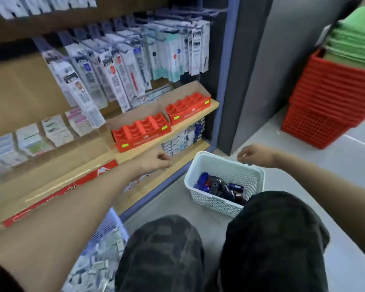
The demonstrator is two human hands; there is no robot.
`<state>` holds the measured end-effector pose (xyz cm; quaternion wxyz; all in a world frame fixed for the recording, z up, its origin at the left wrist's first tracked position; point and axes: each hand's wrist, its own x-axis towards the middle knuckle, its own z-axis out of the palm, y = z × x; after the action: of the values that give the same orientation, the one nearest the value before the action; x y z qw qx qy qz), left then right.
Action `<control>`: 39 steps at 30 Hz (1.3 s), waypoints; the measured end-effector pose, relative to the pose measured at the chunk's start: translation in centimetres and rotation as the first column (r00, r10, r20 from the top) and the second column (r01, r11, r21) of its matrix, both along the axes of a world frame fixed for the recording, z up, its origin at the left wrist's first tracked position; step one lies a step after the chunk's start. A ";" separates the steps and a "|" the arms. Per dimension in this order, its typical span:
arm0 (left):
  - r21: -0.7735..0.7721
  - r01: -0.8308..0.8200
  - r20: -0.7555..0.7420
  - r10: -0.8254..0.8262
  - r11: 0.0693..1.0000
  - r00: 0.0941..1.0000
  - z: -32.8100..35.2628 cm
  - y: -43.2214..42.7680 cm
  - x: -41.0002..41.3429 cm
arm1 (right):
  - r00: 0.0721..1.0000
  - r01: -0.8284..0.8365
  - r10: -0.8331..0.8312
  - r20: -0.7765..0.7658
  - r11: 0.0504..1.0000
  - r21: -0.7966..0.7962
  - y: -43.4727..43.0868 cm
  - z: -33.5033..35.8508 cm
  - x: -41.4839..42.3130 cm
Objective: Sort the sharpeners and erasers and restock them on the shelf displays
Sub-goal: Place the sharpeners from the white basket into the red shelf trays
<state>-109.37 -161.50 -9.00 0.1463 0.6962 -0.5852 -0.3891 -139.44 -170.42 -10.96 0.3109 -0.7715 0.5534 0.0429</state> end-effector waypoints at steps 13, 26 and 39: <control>0.227 -0.261 -0.070 0.283 0.938 0.957 -19.1 -10.3 -3.8 | 0.475 0.796 -0.869 0.138 0.492 0.353 2.0 -20.6 -4.8; 0.239 -0.386 -0.105 0.419 0.891 0.902 -22.0 -10.0 2.1 | 0.558 0.647 -0.786 0.267 0.613 0.454 -0.3 -21.7 2.0; 0.140 0.046 -0.118 -0.029 0.989 0.993 -21.0 -13.3 -2.8 | 0.924 0.287 -0.339 0.178 0.921 0.262 -2.9 -21.0 6.8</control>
<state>-112.20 -174.85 -29.97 0.1227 0.6700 -0.5595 -0.4723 -132.63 -173.30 -31.91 0.4606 -0.6310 0.6235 -0.0288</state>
